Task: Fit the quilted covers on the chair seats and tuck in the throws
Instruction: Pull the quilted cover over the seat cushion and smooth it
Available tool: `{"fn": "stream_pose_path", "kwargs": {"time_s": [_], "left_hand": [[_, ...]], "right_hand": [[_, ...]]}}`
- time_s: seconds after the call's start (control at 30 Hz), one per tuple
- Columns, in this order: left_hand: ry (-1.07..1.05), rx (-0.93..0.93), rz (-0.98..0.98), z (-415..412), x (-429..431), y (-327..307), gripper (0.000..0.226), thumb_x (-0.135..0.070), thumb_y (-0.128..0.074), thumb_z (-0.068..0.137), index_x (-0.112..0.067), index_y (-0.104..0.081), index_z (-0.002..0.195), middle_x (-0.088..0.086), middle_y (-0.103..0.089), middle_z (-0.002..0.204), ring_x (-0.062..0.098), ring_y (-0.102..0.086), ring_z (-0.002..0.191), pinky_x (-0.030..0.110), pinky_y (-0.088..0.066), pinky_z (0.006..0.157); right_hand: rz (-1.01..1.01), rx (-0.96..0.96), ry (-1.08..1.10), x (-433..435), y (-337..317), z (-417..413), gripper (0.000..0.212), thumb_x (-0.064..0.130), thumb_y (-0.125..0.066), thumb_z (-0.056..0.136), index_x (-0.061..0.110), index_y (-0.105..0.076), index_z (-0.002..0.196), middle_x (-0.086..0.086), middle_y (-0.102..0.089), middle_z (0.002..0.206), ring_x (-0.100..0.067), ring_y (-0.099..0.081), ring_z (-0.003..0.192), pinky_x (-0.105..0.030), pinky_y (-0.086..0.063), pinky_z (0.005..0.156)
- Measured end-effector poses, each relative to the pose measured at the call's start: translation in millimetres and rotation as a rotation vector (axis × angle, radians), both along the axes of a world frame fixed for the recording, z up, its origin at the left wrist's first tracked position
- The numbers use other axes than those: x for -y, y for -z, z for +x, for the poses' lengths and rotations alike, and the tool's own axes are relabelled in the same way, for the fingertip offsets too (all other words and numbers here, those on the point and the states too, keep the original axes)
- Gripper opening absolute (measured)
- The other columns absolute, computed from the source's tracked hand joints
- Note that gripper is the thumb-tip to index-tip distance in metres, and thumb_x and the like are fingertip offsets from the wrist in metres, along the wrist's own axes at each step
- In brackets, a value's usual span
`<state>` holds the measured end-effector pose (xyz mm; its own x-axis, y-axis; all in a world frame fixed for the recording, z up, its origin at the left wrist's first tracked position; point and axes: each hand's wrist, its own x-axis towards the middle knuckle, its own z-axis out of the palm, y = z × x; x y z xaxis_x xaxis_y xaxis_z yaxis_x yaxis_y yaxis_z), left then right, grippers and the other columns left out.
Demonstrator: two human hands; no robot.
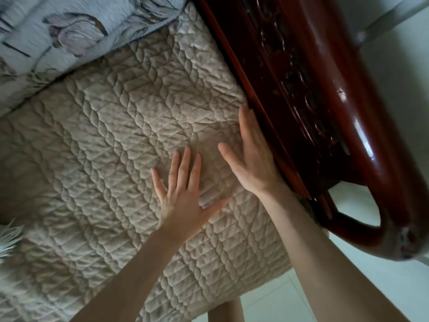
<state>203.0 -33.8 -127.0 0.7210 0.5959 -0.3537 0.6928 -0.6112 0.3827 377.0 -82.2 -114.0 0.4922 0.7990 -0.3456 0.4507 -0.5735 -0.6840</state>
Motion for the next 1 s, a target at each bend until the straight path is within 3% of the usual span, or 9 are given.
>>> {"fn": "stream_pose_path", "kwargs": {"time_s": [0.1, 0.23, 0.33, 0.47, 0.57, 0.7, 0.87, 1.0], "left_hand": [[-0.085, 0.027, 0.044, 7, -17, 1, 0.107, -0.084, -0.034, 0.074, -0.015, -0.014, 0.153, 0.003, -0.004, 0.162, 0.020, 0.004, 0.149, 0.054, 0.015, 0.113], [-0.083, 0.008, 0.043, 10, -36, 9, 0.114, -0.087, -0.035, 0.069, -0.019, -0.003, 0.154, -0.005, 0.011, 0.161, 0.016, 0.014, 0.148, 0.060, 0.012, 0.112], [-0.063, 0.040, 0.071, 5, -36, 14, 0.100, -0.083, -0.035, 0.075, -0.018, -0.025, 0.150, 0.004, -0.010, 0.162, 0.023, -0.002, 0.149, 0.066, 0.001, 0.111], [-0.055, 0.201, 0.206, 0, -25, 17, 0.052, -0.057, -0.047, 0.088, -0.014, -0.062, 0.113, 0.014, -0.049, 0.139, 0.032, -0.033, 0.137, 0.073, -0.016, 0.106], [-0.089, 0.218, 0.251, 6, -22, 20, 0.029, -0.041, -0.049, 0.091, -0.016, -0.062, 0.099, 0.010, -0.053, 0.121, 0.030, -0.041, 0.123, 0.074, -0.019, 0.104], [-0.076, 0.260, 0.267, 8, -19, 14, 0.028, -0.028, -0.046, 0.094, -0.009, -0.064, 0.086, 0.009, -0.059, 0.099, 0.024, -0.046, 0.098, 0.067, -0.024, 0.106], [-0.110, 0.293, 0.308, -14, -13, 6, 0.024, -0.021, -0.046, 0.095, -0.006, -0.061, 0.083, 0.009, -0.061, 0.091, 0.022, -0.047, 0.092, 0.060, -0.025, 0.107], [-0.106, 0.318, 0.337, -16, -14, 5, 0.018, -0.018, -0.052, 0.093, -0.006, -0.060, 0.081, 0.009, -0.060, 0.089, 0.022, -0.046, 0.092, 0.063, -0.030, 0.105]], "right_hand": [[0.002, 0.015, -0.087, -28, 5, 13, 0.085, 0.056, -0.038, 0.092, 0.015, 0.003, 0.155, -0.003, 0.004, 0.163, -0.014, 0.007, 0.149, -0.032, -0.001, 0.121], [0.000, 0.076, -0.089, -34, 10, 16, 0.084, 0.050, -0.043, 0.095, 0.014, 0.003, 0.155, -0.002, 0.005, 0.163, -0.007, 0.010, 0.146, -0.026, 0.002, 0.119], [-0.034, 0.010, 0.003, -18, 8, 8, 0.085, 0.048, -0.047, 0.096, 0.014, 0.006, 0.154, -0.001, 0.007, 0.163, -0.003, 0.008, 0.145, -0.026, -0.001, 0.120], [-0.130, -0.013, 0.049, -10, 1, 1, 0.087, 0.044, -0.053, 0.095, 0.015, 0.004, 0.154, -0.003, 0.002, 0.163, -0.013, 0.000, 0.149, -0.030, -0.004, 0.120], [-0.133, -0.031, 0.130, -19, -6, 1, 0.083, 0.049, -0.050, 0.093, 0.016, -0.007, 0.155, -0.006, -0.012, 0.162, -0.018, -0.012, 0.147, -0.037, -0.014, 0.120], [-0.107, -0.007, 0.149, -20, -13, -5, 0.081, 0.058, -0.039, 0.086, 0.016, -0.022, 0.153, -0.009, -0.027, 0.157, -0.021, -0.024, 0.144, -0.042, -0.024, 0.117], [-0.033, 0.028, 0.113, -17, -15, -8, 0.080, 0.062, -0.035, 0.083, 0.017, -0.033, 0.149, -0.001, -0.042, 0.149, -0.019, -0.034, 0.137, -0.033, -0.019, 0.114], [-0.010, -0.037, 0.188, -24, -13, -2, 0.086, 0.056, -0.046, 0.084, 0.015, -0.017, 0.154, -0.004, -0.021, 0.159, -0.016, -0.019, 0.144, -0.032, -0.015, 0.117]]}}
